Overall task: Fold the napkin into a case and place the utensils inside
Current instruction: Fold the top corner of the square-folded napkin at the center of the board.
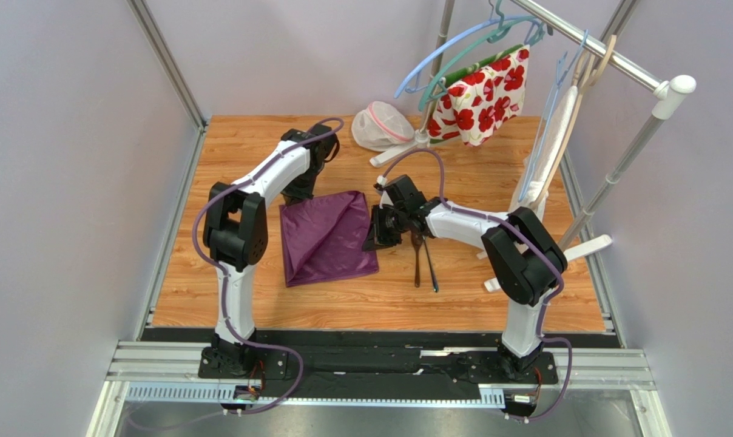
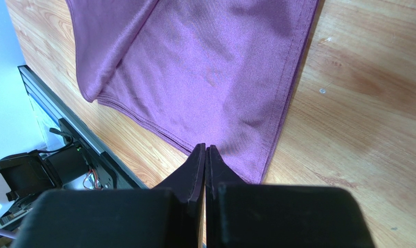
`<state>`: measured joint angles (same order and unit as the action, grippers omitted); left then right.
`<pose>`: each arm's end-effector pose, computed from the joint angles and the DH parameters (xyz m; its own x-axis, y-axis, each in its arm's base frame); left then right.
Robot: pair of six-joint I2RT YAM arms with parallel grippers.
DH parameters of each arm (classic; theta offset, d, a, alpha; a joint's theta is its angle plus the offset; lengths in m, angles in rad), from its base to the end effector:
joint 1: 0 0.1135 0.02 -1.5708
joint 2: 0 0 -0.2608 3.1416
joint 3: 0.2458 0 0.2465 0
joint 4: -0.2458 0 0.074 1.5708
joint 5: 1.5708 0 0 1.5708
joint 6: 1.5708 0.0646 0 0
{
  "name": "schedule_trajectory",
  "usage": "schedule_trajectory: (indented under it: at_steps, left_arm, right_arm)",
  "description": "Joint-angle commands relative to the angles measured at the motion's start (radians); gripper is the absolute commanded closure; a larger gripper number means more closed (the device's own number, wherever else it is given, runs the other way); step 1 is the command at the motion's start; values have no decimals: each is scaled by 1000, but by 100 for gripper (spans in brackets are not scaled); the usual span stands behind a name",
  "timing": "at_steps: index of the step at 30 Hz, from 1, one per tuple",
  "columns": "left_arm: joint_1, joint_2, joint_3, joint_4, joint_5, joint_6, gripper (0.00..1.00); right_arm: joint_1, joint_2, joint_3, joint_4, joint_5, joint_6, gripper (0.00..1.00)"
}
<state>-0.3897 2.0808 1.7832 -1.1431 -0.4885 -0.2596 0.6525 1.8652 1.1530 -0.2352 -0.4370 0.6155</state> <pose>0.3912 -0.1279 0.1984 -0.9581 0.1485 -0.2448 0.0344 0.9085 0.4164 0.2958 0.2605 0.1446 -0.9577 -0.0735 -0.2783 -0.2370 0.7499 0.6176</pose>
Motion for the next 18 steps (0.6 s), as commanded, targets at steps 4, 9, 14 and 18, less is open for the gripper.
schedule_trajectory:
  at_steps: [4,9,14,18]
  left_arm:
    - [3,74,107,-24,-41,56,100]
    - [3,97,116,-23,-82,68,100]
    - [9,117,123,-24,-87,68,100]
    - [9,119,142,-21,-116,53,94]
  right_arm:
    - [6,11,30,4,0,-11,100]
    - [4,12,28,4,-2,-11,100]
    - [6,17,30,7,-6,-10,100]
    - [6,26,33,5,-3,-13,100]
